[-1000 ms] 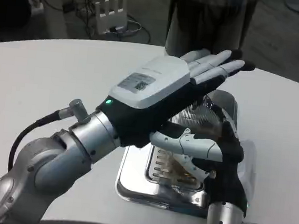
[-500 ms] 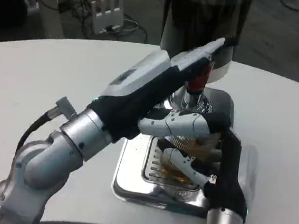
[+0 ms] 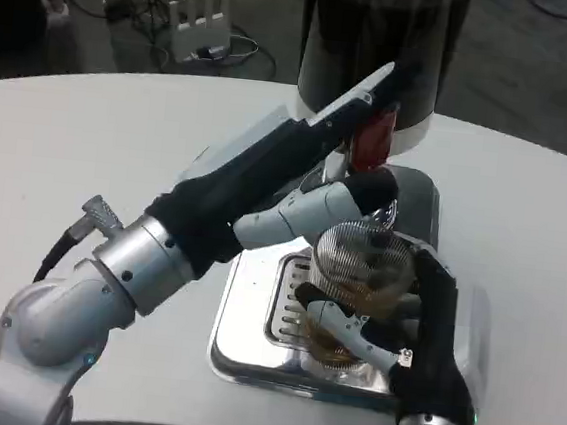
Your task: Grasp the cup under the faucet to collect the drink, then remove the cup.
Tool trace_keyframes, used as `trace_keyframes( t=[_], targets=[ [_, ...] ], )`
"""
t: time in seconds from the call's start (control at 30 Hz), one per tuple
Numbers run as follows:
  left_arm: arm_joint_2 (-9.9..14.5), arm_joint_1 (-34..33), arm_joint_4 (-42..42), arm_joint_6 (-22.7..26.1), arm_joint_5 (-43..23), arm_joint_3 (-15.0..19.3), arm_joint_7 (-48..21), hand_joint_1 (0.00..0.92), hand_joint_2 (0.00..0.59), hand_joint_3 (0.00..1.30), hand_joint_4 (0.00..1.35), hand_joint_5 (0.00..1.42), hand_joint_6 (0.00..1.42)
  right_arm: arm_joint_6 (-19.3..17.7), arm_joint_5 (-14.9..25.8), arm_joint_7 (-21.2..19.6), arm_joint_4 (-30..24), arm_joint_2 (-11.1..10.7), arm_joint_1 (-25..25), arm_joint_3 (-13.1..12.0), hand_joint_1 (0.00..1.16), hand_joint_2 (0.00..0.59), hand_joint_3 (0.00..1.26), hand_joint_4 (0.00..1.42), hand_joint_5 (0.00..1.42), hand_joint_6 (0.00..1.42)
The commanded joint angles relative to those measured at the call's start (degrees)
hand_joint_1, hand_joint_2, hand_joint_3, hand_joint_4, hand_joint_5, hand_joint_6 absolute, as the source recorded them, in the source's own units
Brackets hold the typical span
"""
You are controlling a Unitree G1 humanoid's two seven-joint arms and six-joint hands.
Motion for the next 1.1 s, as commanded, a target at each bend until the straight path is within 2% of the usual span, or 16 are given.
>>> trace_keyframes(
  t=[0.03, 0.3, 0.57, 0.73, 0.87, 1.1],
  targets=[
    [-0.30, 1.31, -1.41, 0.24, -2.05, 0.79, -1.02, 0.000, 0.031, 0.00, 0.00, 0.00, 0.00, 0.18, -0.66, 0.26, -3.16, 1.73, 2.35, 0.89, 0.88, 0.125, 0.83, 0.94, 1.16, 1.34],
    [-0.35, 3.20, -4.13, 0.33, -4.92, 2.57, -1.42, 0.000, 0.031, 0.00, 0.00, 0.00, 0.00, -0.12, -1.37, -1.09, -5.48, 2.25, 4.30, 1.43, 0.88, 0.125, 0.86, 0.96, 1.19, 1.37],
    [0.21, 6.30, -8.11, 1.53, -6.79, 5.01, -1.15, 0.000, 0.030, 0.00, 0.00, 0.00, 0.00, 0.27, -1.59, -0.40, -9.57, 1.93, 8.08, 3.38, 0.89, 0.109, 0.88, 0.99, 1.20, 1.38],
    [0.94, 9.27, -11.27, 1.71, -6.70, 6.77, -0.84, 0.000, 0.030, 0.00, 0.00, 0.00, 0.00, 0.67, -2.13, 0.73, -14.51, 1.37, 12.03, 5.20, 0.89, 0.108, 0.89, 0.99, 1.21, 1.38],
    [0.51, 11.33, -12.05, 1.38, -6.74, 8.44, 0.06, 0.000, 0.030, 0.00, 0.00, 0.00, 0.00, 0.94, -2.17, 1.73, -16.71, 1.13, 14.10, 5.94, 0.89, 0.108, 0.89, 0.99, 1.21, 1.38],
    [0.83, 15.51, -12.70, -1.82, -4.48, 10.68, 1.54, 0.000, 0.058, 0.00, 0.00, 0.01, 0.00, 1.76, -1.66, 5.46, -22.81, 0.72, 18.45, 7.68, 0.89, 0.108, 0.89, 0.99, 1.21, 1.38]
  ],
)
